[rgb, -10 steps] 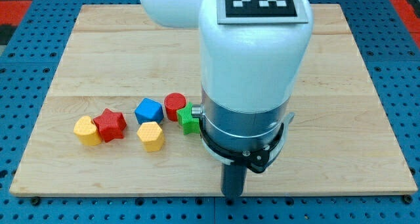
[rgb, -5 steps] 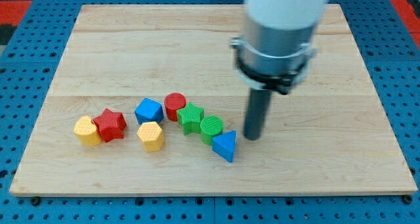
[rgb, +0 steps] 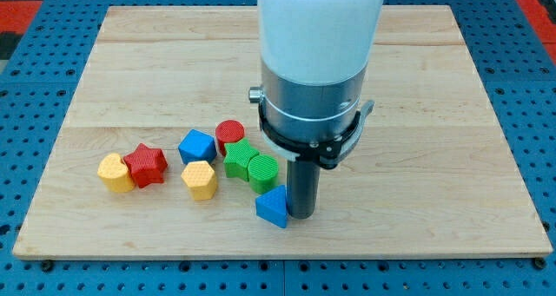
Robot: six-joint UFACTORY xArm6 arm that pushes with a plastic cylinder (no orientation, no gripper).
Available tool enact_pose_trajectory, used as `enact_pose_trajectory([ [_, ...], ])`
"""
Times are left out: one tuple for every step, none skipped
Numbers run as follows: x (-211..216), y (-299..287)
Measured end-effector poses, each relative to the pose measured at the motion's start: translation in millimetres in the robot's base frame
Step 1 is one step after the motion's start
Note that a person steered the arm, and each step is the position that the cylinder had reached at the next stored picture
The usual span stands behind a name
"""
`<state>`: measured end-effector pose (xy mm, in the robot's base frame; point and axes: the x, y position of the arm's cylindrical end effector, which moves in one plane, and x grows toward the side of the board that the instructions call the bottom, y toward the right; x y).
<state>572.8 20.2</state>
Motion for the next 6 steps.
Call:
enact_pose_trajectory([
  [6,-1],
  [21,12],
  [28,6],
  [17,-11],
  [12,-13],
  [11,-15],
])
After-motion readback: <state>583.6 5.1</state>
